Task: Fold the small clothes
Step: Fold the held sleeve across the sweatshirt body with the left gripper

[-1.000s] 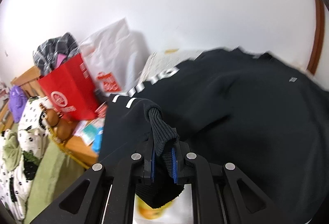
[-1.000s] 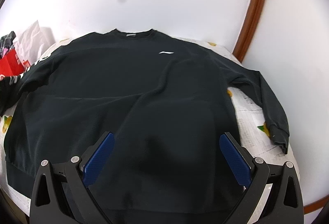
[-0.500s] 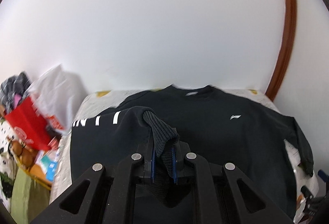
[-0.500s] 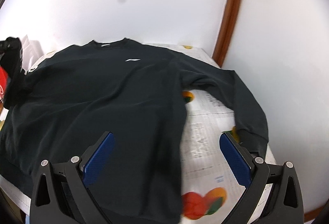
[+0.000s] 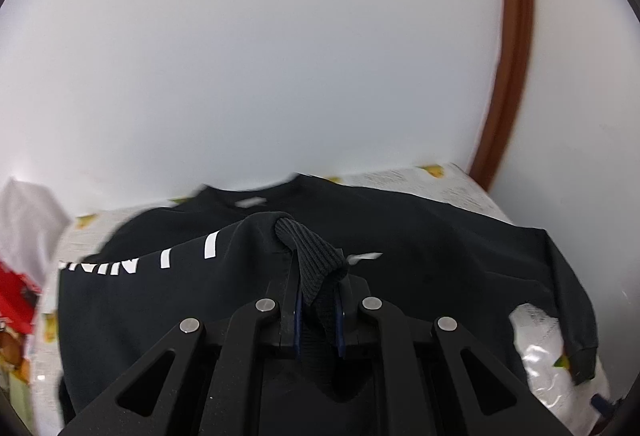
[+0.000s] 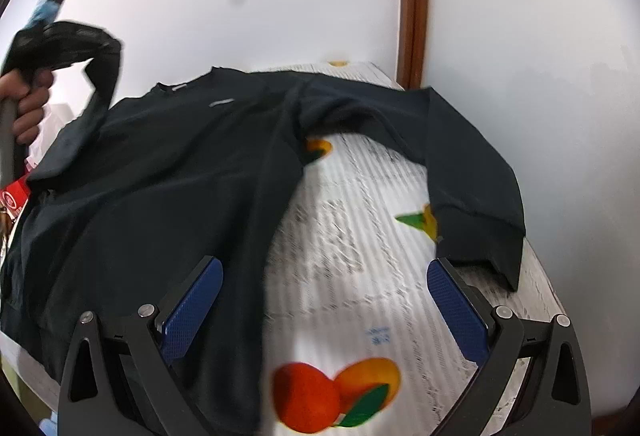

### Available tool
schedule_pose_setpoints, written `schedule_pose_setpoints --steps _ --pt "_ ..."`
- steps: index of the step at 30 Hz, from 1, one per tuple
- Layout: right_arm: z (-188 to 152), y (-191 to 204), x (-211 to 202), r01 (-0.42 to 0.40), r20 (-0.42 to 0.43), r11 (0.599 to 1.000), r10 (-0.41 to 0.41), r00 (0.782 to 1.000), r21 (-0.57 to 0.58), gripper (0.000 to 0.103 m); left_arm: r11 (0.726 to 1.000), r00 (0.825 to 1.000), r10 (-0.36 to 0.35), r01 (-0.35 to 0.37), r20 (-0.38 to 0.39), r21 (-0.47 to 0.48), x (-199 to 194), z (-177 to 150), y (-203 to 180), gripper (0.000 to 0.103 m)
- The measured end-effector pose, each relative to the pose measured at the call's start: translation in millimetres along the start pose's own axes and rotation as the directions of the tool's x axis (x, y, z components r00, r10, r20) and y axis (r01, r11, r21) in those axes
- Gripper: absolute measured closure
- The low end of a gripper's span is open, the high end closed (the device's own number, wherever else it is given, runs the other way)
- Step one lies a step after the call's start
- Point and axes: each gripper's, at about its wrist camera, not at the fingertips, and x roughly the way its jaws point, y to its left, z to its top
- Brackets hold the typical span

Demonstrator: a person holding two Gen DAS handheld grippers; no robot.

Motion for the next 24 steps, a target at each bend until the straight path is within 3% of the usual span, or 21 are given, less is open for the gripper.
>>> schedule_pose_setpoints --steps 8,15,19,24 --pt "-6.1 -22.6 7.3 -0.015 -0.037 1.0 0.016 0.999 0.025 0.006 0.996 0.996 -0.079 0.081 -0.034 0.041 31.6 -2.5 -61.2 0.092" --pt "0.3 -19.9 3.9 -0.002 -0.038 1.0 0.002 0.999 0.006 0.007 0.981 0.98 -0.191 0.192 -0.06 0.022 26.2 -11.3 -71.8 0.09" --pt "5.1 -7.3 -6.8 0.003 -0.021 1.0 -0.003 1.0 -0.01 0.007 0.979 0.979 -0.193 0.197 -0.069 0.051 8.5 -23.4 -64.9 0.068" --pt "14.7 18.5 -20.9 0.008 0.008 0.999 -0.007 1.0 -0.039 0.007 0.988 0.988 -0.14 0.144 -0.059 0.06 -15.1 -37.2 -30.5 0.054"
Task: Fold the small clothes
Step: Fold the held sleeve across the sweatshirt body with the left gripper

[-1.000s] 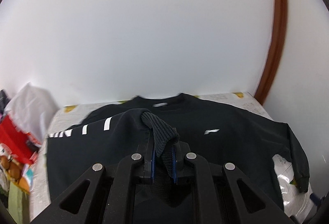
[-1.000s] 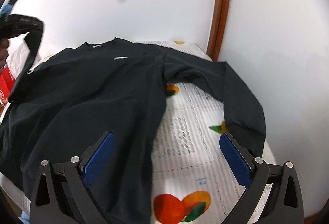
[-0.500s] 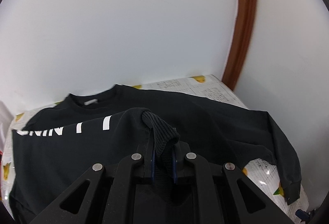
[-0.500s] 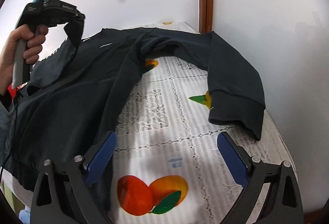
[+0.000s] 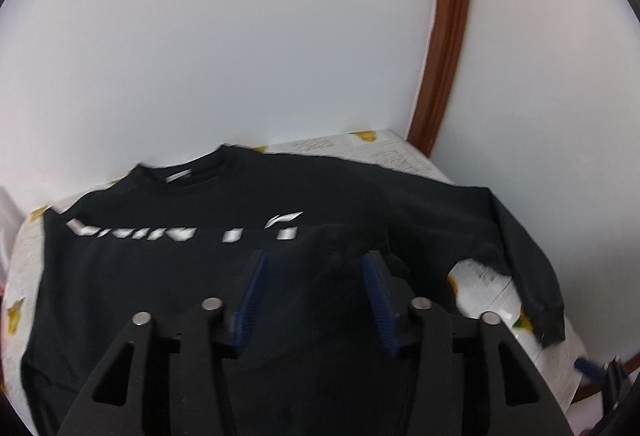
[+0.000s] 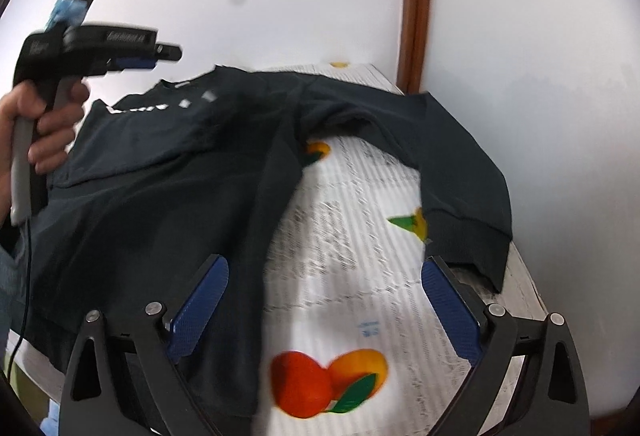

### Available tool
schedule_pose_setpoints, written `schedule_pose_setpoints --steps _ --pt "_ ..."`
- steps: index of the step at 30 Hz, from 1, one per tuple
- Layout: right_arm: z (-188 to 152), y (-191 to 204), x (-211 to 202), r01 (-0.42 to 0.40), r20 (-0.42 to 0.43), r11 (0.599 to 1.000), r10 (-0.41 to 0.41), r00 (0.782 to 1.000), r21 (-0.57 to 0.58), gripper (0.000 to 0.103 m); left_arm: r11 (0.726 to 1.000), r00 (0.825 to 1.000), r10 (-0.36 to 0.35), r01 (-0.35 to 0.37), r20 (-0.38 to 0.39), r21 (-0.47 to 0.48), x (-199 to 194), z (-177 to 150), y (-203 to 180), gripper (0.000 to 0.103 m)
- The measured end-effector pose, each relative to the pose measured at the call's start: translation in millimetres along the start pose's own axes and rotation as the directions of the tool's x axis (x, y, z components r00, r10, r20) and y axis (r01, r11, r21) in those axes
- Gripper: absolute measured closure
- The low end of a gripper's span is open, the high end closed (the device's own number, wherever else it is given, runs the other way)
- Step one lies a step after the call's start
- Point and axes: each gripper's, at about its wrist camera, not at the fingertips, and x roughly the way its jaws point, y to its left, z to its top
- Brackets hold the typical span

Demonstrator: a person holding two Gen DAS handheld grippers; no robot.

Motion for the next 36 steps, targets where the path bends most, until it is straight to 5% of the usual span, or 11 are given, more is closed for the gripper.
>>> schedule_pose_setpoints --steps 4,9,17,21,30,33,34,36 --pt "16.9 31.3 -4.0 -0.008 0.028 0.999 0.01 1.0 -0.038 0.008 0.997 0.997 0.081 -0.081 -0.003 -0.015 -24.8 -23.9 46.6 0.047" --pt "43.7 67.9 10.1 -0.048 0.016 0.997 0.049 0.999 -0.06 0.031 0.975 0.978 0.199 -0.205 -0.067 -0.085 -40.0 -61.2 127.7 0.043" --pt "88.8 95.9 82.0 -0.06 -0.048 0.998 0.059 0.997 -0.016 0.036 0.899 0.905 0.398 -0.417 -0.149 -0.137 -55.5 -125.7 253.9 0.034" --pt "107.5 94.9 135.2 -0.074 -0.135 0.996 0.081 0.987 0.058 0.036 0.88 0.883 0.427 -0.455 -0.194 -0.136 -48.9 -150.1 295.7 0.034" --pt "125.1 84.9 206.2 -0.028 -0.241 0.973 0.084 0.967 0.229 0.035 0.902 0.901 0.401 -0.42 -0.165 -0.099 -21.0 -144.7 321.7 0.034" --pt "130.1 86.1 213.6 -0.019 -0.21 0.97 0.072 0.975 0.24 0.034 0.911 0.909 0.389 -0.404 -0.149 -0.08 -14.4 -139.7 319.2 0.05" --pt "131.9 88.0 215.4 -0.015 -0.207 0.971 0.066 0.976 0.239 0.037 0.917 0.915 0.376 -0.39 -0.146 -0.086 -12.5 -139.8 320.2 0.057" --pt "135.5 93.7 218.0 -0.036 -0.179 0.975 0.076 0.981 0.219 0.069 0.928 0.929 0.338 -0.356 -0.15 -0.108 -10.8 -141.5 320.2 0.072"
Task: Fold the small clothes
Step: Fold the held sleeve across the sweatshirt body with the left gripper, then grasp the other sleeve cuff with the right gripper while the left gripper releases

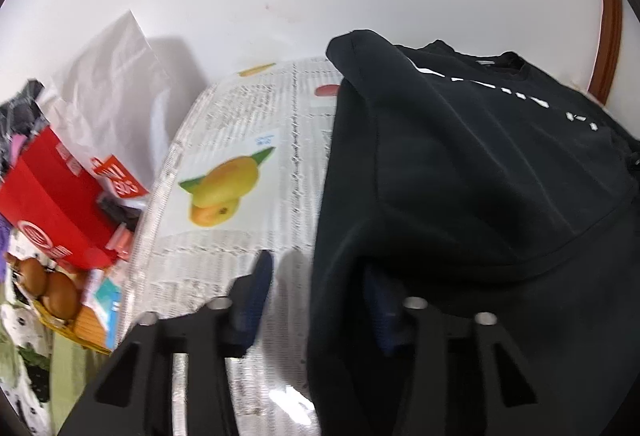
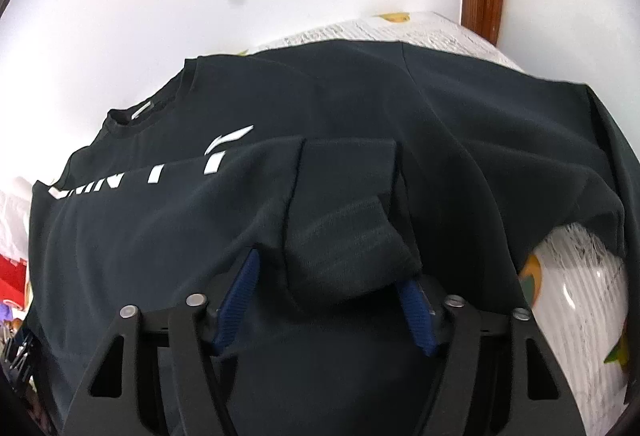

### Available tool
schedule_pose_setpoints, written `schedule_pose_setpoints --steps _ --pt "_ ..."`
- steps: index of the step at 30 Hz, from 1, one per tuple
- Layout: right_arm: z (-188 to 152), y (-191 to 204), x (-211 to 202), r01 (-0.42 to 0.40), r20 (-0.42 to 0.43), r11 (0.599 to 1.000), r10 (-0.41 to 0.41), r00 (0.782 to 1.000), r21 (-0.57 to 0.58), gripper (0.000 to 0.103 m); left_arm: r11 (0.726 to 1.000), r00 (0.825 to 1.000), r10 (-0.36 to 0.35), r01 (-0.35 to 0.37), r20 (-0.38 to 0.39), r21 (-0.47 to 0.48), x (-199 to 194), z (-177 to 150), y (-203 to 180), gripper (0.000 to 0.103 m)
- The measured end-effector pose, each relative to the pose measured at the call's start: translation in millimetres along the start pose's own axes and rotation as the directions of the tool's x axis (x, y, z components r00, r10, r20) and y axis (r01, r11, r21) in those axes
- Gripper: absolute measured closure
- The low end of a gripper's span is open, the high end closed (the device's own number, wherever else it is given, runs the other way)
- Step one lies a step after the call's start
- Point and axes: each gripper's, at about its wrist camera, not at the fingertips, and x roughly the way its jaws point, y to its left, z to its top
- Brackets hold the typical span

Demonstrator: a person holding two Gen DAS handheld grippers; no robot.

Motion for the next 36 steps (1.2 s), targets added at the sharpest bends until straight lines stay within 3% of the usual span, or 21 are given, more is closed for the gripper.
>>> schedule_pose_setpoints --steps 1,2,9,15,18,24,31,34,36 --pt "2.0 2.4 2.1 -0.045 -0.008 0.999 0.045 0.999 -0.013 0.088 1.0 1.0 -0.029 0.029 -0.001 -0.007 -0.4 -0.4 -0.3 0.083" --pt "3.5 3.4 2.5 -0.062 -0.008 0.998 0.062 0.998 -0.015 0.092 0.999 0.999 -0.04 0.04 0.001 -0.013 -1.8 -0.5 -1.5 0.089" --pt "-2.7 -17.4 -49.5 -0.133 0.163 0.99 0.125 0.979 0.038 0.094 0.997 0.998 -0.055 0.055 -0.006 -0.06 -2.8 -4.0 1.2 0.092" --pt "-21.5 -19.5 -27.9 -0.061 0.045 0.998 0.061 0.997 0.005 0.093 0.995 0.998 -0.059 0.057 -0.019 -0.078 -2.6 -3.2 2.8 0.092" --pt "-27.1 -18.4 -23.3 -0.024 0.03 1.0 0.025 0.999 -0.019 0.09 0.994 0.998 -0.057 0.054 -0.032 -0.091 -5.1 -3.4 3.3 0.092" --pt "-36.4 -19.8 -50.2 0.071 0.054 0.995 -0.067 0.996 -0.07 0.063 0.987 0.994 -0.088 0.078 -0.061 -0.142 -17.8 -9.7 9.5 0.089" --pt "-67.1 -51.9 -105.6 0.048 0.094 0.998 -0.044 0.995 -0.036 0.054 0.984 0.994 -0.096 0.087 -0.057 -0.154 -41.4 -29.1 -0.8 0.052" --pt "-80.6 -74.8 -129.1 0.112 0.124 0.993 -0.106 0.987 -0.043 0.051 0.985 0.993 -0.099 0.089 -0.063 -0.145 -47.0 -42.1 -8.1 0.05" --pt "-91.3 -98.1 -143.6 0.196 0.149 0.98 -0.189 0.971 -0.038 0.049 0.986 0.993 -0.092 0.08 -0.077 -0.149 -49.4 -52.9 -11.6 0.05"
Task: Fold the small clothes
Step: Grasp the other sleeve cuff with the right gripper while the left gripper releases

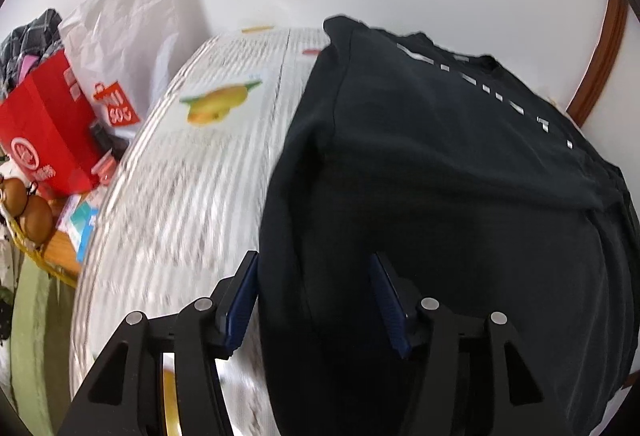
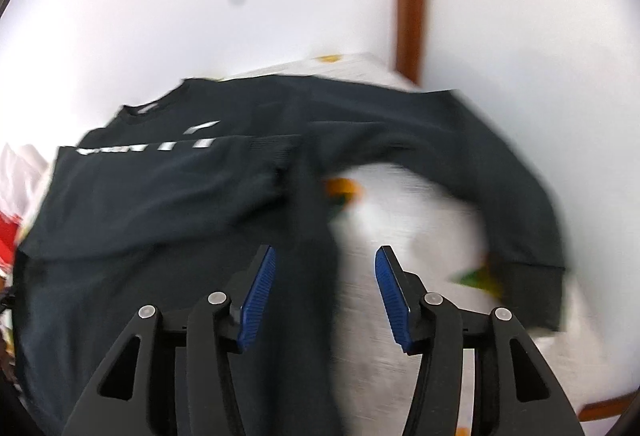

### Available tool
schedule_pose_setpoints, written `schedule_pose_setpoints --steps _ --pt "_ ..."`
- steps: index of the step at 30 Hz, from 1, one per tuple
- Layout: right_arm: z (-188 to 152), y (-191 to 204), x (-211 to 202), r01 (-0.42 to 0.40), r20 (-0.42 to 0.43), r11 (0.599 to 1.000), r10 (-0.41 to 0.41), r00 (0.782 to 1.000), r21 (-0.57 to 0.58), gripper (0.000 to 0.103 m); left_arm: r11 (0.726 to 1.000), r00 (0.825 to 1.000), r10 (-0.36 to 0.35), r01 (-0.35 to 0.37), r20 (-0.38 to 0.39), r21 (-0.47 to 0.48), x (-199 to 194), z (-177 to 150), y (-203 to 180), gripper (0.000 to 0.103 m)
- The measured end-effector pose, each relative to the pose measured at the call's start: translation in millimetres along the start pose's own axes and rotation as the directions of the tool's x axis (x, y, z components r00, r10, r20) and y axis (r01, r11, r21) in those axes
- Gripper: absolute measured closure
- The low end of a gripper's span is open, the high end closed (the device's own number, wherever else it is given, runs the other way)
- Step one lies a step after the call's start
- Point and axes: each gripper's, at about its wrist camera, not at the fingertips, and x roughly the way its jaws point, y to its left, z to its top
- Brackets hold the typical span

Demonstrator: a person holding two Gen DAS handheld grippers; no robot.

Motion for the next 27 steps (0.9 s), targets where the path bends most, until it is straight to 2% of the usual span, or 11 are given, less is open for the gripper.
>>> schedule_pose_setpoints --steps 3,6,9,13,17,22,24,26,27 --pt "-15.6 -42.8 -1.8 0.099 -0.009 0.995 -0.099 0.995 0.005 0.047 1.0 1.0 0.017 -0.017 0.019 0.003 -5.2 -14.4 -1.9 0.05" --pt "-31.5 -80.4 7.3 0.138 -0.057 0.99 -0.137 0.989 0.023 0.047 0.999 0.998 0.039 -0.04 0.045 0.02 -9.5 -24.2 -6.4 0.05" --pt "-43.3 -102.0 17.7 0.141 -0.079 0.99 -0.138 0.987 0.03 0.047 0.997 0.996 0.061 -0.063 0.059 0.033 -9.3 -26.0 -9.7 0.049" --pt "-45.5 -105.0 24.6 0.124 -0.064 0.992 -0.123 0.99 0.007 0.046 0.997 0.996 0.071 -0.072 0.063 0.008 -7.0 -25.3 -6.3 0.041" --pt "-39.5 -100.2 37.5 0.126 -0.059 0.992 -0.127 0.99 -0.006 0.039 0.996 0.995 0.086 -0.086 0.057 -0.006 -5.8 -25.8 -4.0 0.031" --pt "-36.1 -98.1 46.3 0.136 -0.048 0.991 -0.135 0.99 0.01 0.039 0.995 0.993 0.101 -0.1 0.052 -0.016 -4.8 -26.2 -1.7 0.026" --pt "-35.3 -97.0 48.8 0.131 -0.041 0.991 -0.13 0.991 0.006 0.044 0.994 0.993 0.108 -0.107 0.053 -0.012 -4.4 -26.4 -2.7 0.025" --pt "-36.5 -95.0 48.5 0.141 -0.028 0.99 -0.141 0.99 -0.002 0.062 0.994 0.993 0.105 -0.105 0.052 -0.016 -4.2 -26.8 -1.5 0.024" --pt "-36.4 -94.0 49.0 0.144 -0.025 0.99 -0.144 0.989 -0.007 0.063 0.994 0.993 0.106 -0.105 0.051 -0.018 -4.0 -26.8 -1.1 0.024"
